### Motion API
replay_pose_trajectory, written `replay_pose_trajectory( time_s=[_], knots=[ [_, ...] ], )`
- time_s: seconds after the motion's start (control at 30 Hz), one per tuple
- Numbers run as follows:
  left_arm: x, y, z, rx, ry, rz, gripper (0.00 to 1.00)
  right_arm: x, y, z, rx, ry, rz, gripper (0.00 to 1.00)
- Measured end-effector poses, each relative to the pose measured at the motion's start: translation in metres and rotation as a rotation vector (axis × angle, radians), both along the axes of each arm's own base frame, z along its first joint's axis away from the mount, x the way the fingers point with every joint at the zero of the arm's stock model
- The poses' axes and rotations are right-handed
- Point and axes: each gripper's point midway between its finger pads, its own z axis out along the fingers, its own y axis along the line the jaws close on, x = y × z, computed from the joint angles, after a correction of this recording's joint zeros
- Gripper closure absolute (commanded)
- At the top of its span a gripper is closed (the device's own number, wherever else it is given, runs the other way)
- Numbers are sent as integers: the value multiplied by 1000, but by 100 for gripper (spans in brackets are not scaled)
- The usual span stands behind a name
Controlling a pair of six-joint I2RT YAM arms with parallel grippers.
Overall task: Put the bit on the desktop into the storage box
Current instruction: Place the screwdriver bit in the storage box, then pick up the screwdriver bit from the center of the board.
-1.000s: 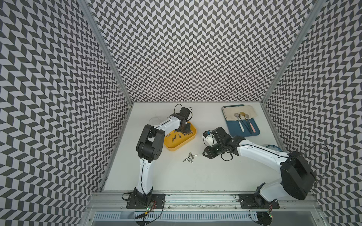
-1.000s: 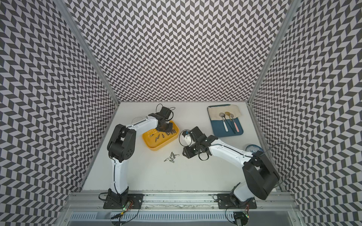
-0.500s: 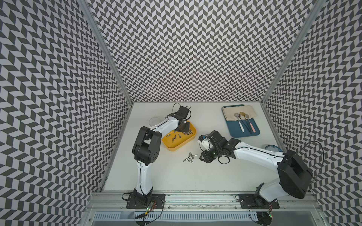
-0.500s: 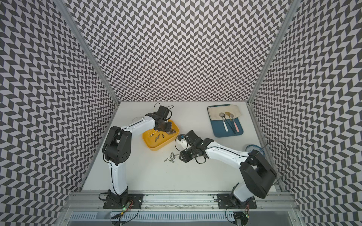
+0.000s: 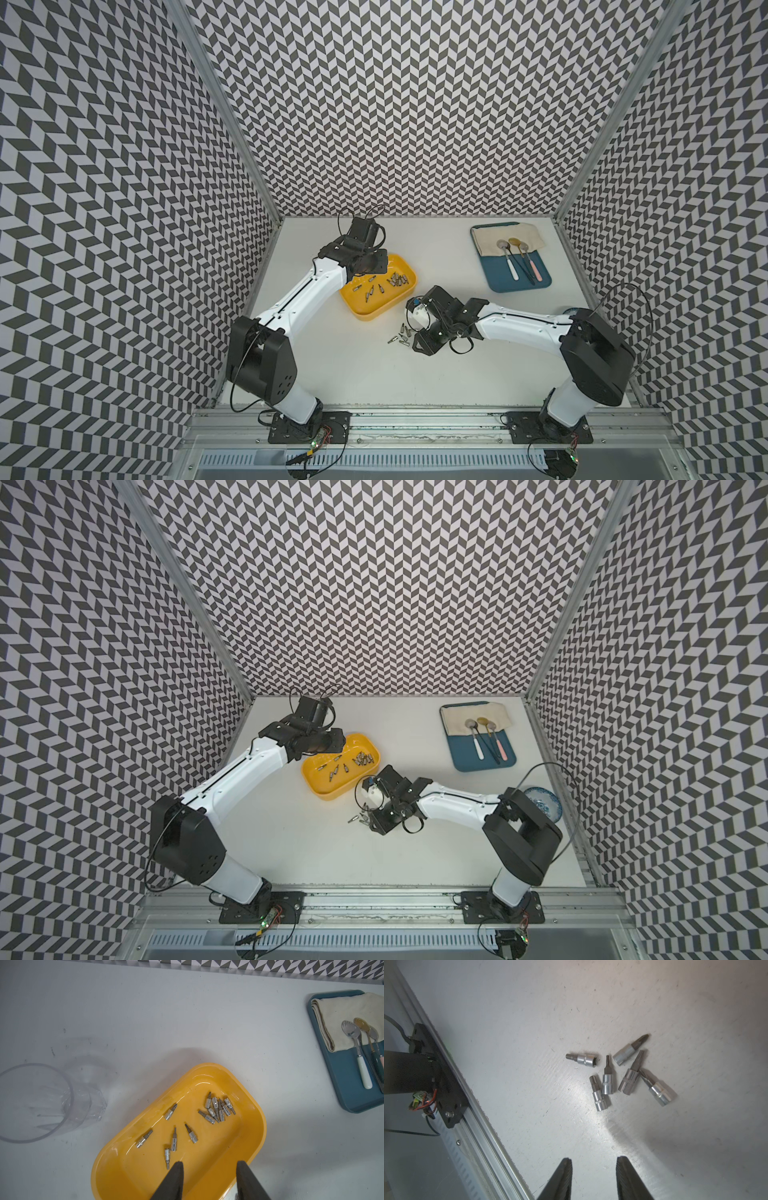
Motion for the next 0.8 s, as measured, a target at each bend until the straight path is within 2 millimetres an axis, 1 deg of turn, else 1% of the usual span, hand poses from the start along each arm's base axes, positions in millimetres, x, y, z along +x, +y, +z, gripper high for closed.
replay_pose_trajectory(
  time_s=[0.03,0.07,0.1,0.13,0.23,0.3,0.37,0.5,0.6,0.7,0.8],
  knots=[
    [-6,3,-1,0,8,1,53,1,2,1,6,-5,0,60],
    [-11,6,-3,0,18,5,53,3,3,1,12,-10,-1,53],
    [-15,7,-5,1,26,5,53,9,0,0,-9,-42,-13,51],
    [-20,9,-7,2,35,7,53,24,-8,-3,-67,-138,-37,51],
    [-30,12,-12,0,59,12,53,57,-27,-3,-188,-325,-87,51],
    [-33,14,-13,-2,65,13,52,71,-36,-1,-241,-409,-109,51],
    [-36,15,-12,-3,67,13,53,81,-41,3,-272,-467,-120,51],
    [-40,16,-5,-13,57,17,51,91,-42,8,-288,-528,-121,51],
    [-43,21,-2,-20,50,26,51,93,-40,10,-282,-540,-117,51],
    [-45,30,-3,-24,60,48,51,91,-36,10,-264,-533,-99,51],
    [-50,37,-11,-26,82,62,51,88,-30,10,-236,-525,-68,51]
  ],
)
